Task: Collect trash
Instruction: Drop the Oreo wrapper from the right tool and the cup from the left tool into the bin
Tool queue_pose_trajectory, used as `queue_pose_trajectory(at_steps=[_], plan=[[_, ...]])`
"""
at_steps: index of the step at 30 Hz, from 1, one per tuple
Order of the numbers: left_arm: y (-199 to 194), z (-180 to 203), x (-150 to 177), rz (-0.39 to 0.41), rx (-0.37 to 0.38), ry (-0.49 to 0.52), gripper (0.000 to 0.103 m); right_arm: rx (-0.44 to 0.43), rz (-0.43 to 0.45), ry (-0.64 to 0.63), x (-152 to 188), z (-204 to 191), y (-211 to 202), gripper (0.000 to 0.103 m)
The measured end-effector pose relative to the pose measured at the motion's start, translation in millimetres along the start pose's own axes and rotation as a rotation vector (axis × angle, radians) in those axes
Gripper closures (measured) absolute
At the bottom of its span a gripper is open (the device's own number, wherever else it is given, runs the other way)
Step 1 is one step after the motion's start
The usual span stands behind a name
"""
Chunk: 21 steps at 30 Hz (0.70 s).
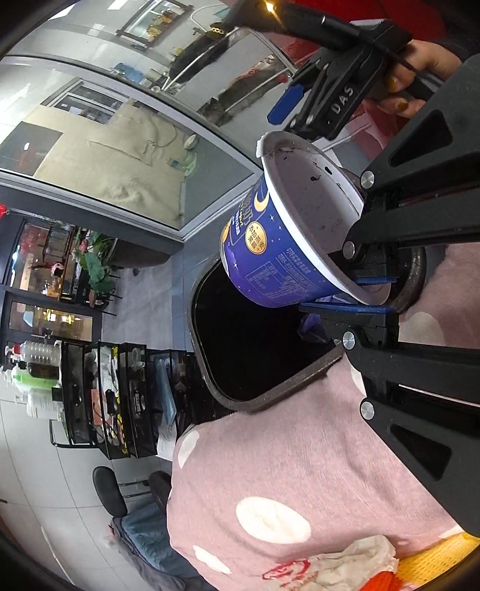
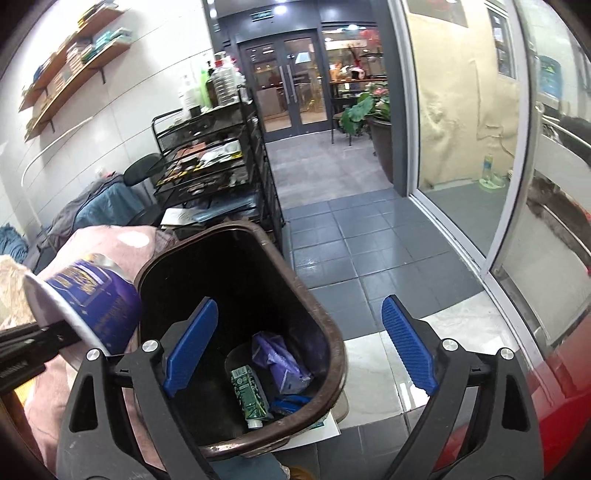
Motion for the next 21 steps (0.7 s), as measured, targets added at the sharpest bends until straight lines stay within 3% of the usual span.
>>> queue_pose_trajectory(at_steps=[9, 11, 12, 14, 16, 21], plan=[[27, 10, -7, -0.076, -0.014, 0.054, 0.095, 0.016, 0.032, 0.061, -7, 18, -4, 0.011], [31, 12, -8, -0.088, -0.014, 0.070, 0.090, 0.018, 0.031, 0.065, -7, 21, -5, 0.011], [32, 12, -8, -0.092, -0.014, 0.075, 0.086, 0.019, 0.031, 0.067, -7, 22, -5, 0.011], [33, 16, -6, -0.099, -0.024, 0.086, 0.047, 0.022, 0.032, 0.070, -8, 23, -5, 0.010], [29, 18, -5, -0.080, -0.037, 0.099, 0.024, 0.024, 0.034, 0.074, -8, 25, -6, 0.010], [17, 22, -6, -0.044, -0.056, 0.129, 0.012, 0.027, 0.039, 0.080, -10, 26, -6, 0.010]])
Point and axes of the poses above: each gripper's, at about its wrist camera, not at the fingertips, and y roughly the way its jaws point, z to its right, x to its underside, the point moved 2 cm from there along y, roughly the way its jaws point, and after that the axes turned 15 degrees about y, right-handed, at the moved point
